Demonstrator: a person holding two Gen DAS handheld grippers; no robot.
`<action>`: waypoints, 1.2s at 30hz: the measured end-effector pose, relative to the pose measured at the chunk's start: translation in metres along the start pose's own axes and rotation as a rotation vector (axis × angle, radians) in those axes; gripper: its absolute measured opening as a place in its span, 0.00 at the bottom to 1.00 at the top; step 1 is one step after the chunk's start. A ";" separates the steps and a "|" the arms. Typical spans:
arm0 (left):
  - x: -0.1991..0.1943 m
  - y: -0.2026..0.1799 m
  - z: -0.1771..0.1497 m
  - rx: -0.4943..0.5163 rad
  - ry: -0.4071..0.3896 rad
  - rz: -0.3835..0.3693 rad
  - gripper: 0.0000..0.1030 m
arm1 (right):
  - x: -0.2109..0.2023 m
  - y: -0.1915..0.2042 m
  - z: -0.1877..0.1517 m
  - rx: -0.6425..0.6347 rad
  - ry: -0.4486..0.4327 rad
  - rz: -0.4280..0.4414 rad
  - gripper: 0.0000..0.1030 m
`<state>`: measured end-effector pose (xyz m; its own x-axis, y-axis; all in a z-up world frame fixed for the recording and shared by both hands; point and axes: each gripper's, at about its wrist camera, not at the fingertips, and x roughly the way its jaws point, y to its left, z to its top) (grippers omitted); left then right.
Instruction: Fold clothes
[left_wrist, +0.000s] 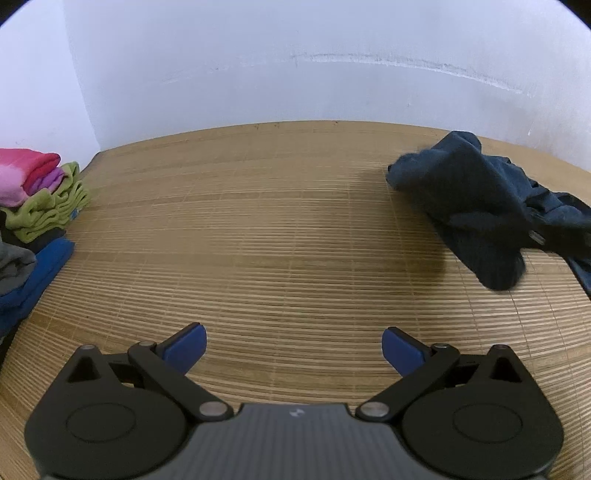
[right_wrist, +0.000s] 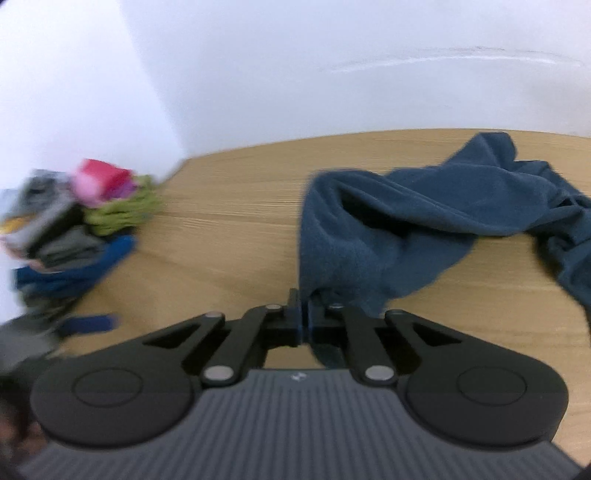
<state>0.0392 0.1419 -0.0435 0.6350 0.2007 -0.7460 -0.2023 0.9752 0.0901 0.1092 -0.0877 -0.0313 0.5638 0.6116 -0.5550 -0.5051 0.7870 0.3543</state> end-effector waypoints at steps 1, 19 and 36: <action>-0.001 0.002 0.001 -0.003 0.001 -0.003 1.00 | -0.009 0.007 -0.005 -0.001 0.002 0.025 0.05; -0.048 -0.028 0.011 0.112 -0.120 -0.176 1.00 | -0.109 0.011 -0.067 0.136 -0.018 -0.093 0.55; -0.011 -0.172 -0.005 0.316 0.001 0.003 0.97 | -0.089 -0.116 -0.044 0.066 -0.036 -0.343 0.61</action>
<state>0.0631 -0.0288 -0.0544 0.6337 0.2035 -0.7464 0.0379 0.9555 0.2927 0.0886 -0.2370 -0.0559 0.7165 0.3124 -0.6237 -0.2396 0.9499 0.2005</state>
